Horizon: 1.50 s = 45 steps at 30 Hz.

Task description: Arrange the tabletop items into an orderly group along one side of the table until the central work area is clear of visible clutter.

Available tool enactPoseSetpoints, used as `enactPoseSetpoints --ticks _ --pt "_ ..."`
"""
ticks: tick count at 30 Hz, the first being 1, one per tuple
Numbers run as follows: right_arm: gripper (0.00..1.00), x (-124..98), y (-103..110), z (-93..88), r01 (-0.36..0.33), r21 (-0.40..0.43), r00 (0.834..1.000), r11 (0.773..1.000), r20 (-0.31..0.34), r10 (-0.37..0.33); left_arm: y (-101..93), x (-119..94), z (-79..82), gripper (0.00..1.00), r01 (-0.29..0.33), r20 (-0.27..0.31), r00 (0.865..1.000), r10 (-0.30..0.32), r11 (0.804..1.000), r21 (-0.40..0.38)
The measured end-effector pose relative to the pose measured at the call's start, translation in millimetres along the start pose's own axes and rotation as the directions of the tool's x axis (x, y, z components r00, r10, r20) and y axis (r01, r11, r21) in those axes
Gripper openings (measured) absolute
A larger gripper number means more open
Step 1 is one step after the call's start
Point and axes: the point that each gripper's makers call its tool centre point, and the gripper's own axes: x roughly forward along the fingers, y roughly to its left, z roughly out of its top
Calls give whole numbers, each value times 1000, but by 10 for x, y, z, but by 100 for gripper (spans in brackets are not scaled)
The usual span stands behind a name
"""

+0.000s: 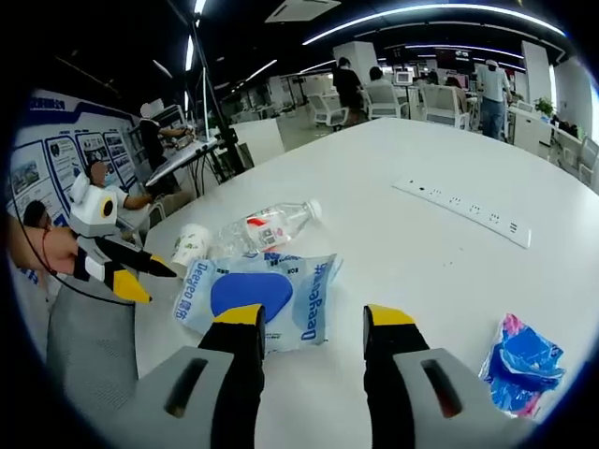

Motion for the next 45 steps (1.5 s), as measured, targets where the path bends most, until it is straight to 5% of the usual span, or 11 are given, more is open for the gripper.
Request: enactPoseSetpoints --ticks 13,29,45 --pt "35 139 -162 -166 -7 16 999 1000 -38 8 139 175 -69 49 -21 -5 1000 21 998 -61" --pt "6 212 -219 -356 -23 50 996 998 -83 27 247 311 -92 9 -53 -4 999 53 994 -93" --pt "0 124 -118 -265 -29 50 999 998 -44 31 158 271 -11 0 -30 10 999 30 999 -40"
